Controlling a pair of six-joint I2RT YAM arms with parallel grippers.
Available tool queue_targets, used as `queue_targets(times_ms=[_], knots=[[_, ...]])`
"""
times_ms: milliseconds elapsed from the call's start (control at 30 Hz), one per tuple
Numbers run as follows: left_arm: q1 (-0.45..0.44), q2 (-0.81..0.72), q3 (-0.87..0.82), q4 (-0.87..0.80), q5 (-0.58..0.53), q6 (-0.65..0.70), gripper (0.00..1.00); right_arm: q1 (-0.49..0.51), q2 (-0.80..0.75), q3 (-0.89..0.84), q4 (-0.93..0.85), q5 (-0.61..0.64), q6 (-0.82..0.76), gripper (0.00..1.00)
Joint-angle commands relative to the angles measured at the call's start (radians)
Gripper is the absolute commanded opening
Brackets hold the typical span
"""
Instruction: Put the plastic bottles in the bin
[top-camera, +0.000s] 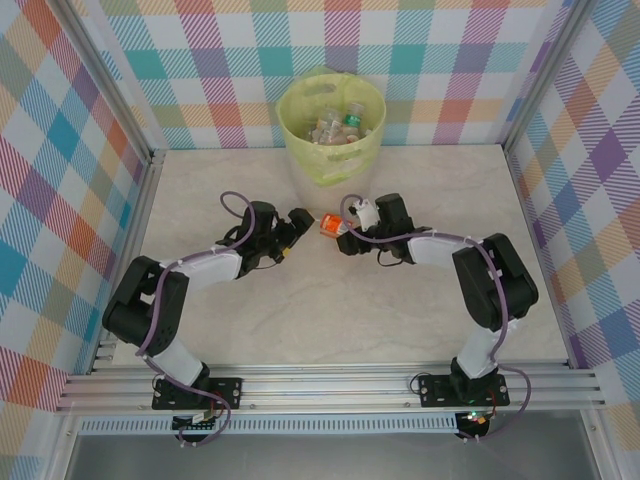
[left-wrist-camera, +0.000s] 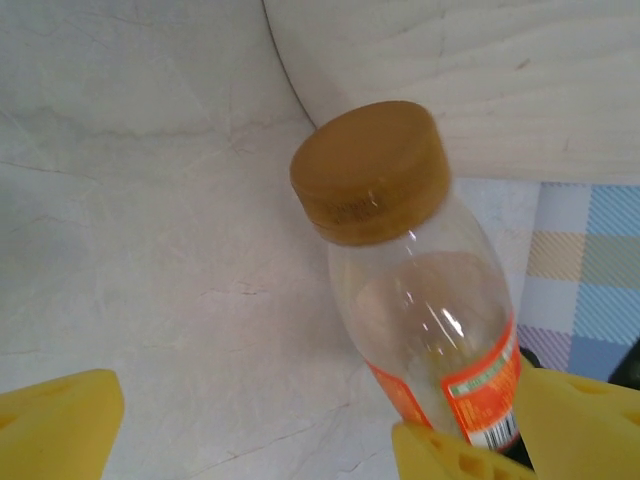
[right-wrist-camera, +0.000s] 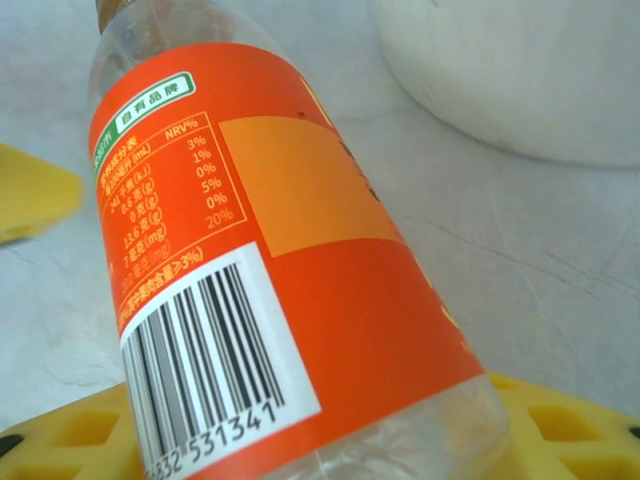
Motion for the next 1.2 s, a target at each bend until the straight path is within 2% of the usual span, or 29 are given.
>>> queue_targets(times_ms=[0,200,333,533,733,800,867,1000,1067,1167], knots=[[-0.011,0.032,-0.018,0.176,0.013,-0.096,1.00,0.027,-0.045,-0.031,0.122,-0.082,0.086,0.57],[-0.011,0.074,-0.015,0.353,0.013,-0.128,1.00,0.046,-0.058,-0.055,0.206,-0.157,0.162,0.57],[-0.011,0.097,-0.003,0.381,0.017,-0.124,0.98,0.049,-0.069,-0.067,0.258,-0.186,0.205,0.58],[-0.011,0.079,-0.014,0.458,0.038,-0.125,0.70,0.048,-0.116,-0.070,0.287,-0.198,0.245,0.60],[-0.010,0.005,0.067,0.370,0.114,-0.020,0.53,0.049,-0.197,-0.068,0.255,-0.201,0.229,0.66],[-0.008,-0.030,0.084,0.341,0.108,0.011,0.50,0.049,-0.235,-0.069,0.236,-0.199,0.217,0.71],[0.003,-0.078,0.118,0.241,0.064,0.068,0.48,0.048,-0.283,-0.074,0.212,-0.184,0.196,0.76],[0.027,-0.145,0.301,-0.034,-0.030,0.312,0.48,0.045,-0.398,-0.075,0.130,-0.116,0.147,0.88],[0.032,-0.160,0.398,-0.086,-0.054,0.440,0.49,0.043,-0.456,-0.077,0.088,-0.080,0.121,0.94],[0.033,-0.163,0.548,-0.159,-0.160,0.616,0.49,0.042,-0.543,-0.090,0.043,-0.017,0.099,1.00]])
